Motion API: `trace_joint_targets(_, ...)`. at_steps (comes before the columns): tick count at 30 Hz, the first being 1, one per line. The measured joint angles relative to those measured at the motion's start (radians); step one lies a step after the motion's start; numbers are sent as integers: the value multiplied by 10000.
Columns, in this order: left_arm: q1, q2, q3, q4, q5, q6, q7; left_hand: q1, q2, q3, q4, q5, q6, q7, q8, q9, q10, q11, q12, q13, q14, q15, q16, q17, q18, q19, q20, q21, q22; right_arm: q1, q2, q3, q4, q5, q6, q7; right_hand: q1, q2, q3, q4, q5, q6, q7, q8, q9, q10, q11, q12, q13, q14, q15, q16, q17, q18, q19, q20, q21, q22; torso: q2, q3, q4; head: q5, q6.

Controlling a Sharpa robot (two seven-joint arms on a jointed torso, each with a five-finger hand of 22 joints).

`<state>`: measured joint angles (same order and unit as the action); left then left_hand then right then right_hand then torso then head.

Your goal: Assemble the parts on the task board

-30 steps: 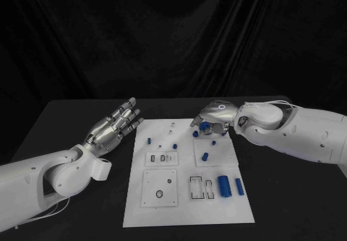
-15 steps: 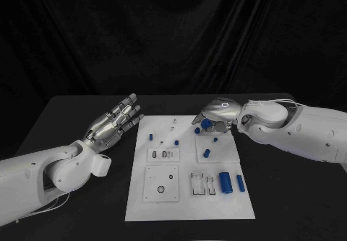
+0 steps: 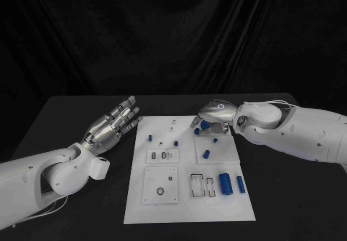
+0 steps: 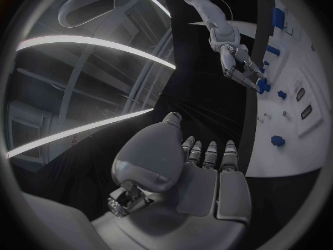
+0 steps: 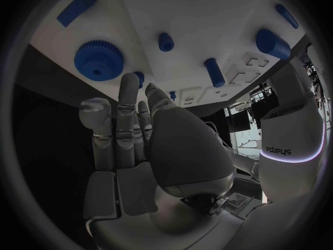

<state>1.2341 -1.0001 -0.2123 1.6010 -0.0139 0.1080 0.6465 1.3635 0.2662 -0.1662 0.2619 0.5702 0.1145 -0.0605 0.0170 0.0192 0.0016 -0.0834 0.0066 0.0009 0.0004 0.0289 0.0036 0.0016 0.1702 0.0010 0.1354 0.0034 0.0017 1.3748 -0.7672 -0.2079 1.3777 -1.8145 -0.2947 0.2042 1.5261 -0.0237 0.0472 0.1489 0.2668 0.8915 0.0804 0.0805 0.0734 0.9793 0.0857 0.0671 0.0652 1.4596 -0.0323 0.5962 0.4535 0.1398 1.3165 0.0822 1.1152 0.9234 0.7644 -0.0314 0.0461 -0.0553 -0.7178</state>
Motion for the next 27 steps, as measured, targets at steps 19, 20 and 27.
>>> trace_joint_targets(19,0,2,0,-29,-9,65,-11,0,0,-2,-56,49,36,107,37,10,-36,35,0,2,0,0,0,-7,-1,0,0,0,-8,-200,417,-2,-595,-2,23,9,149,-36,572,96,151,737,78,156,123,668,15,113,-1,-185,32,201,211,2,-35,-35,86,241,-48,2,-6,79,-122)
trace_joint_targets(20,0,3,0,-36,-10,70,-14,31,31,-3,-56,49,36,107,37,9,-36,35,0,2,0,-1,0,-7,0,0,0,0,-8,-203,421,-2,-611,-2,24,10,150,-36,642,113,151,840,82,161,150,758,-1,113,-2,-189,28,200,236,1,-34,-34,87,267,-53,3,-6,74,-128)
trace_joint_targets(27,0,47,0,-84,-12,112,-25,38,39,26,-83,85,72,143,37,16,0,70,0,4,-8,8,0,-7,1,0,0,0,-7,-208,459,-1,-702,-3,67,11,122,-149,855,222,151,1072,72,161,242,1056,-52,153,-2,-225,64,241,287,1,-77,8,86,328,-80,12,1,59,-154)
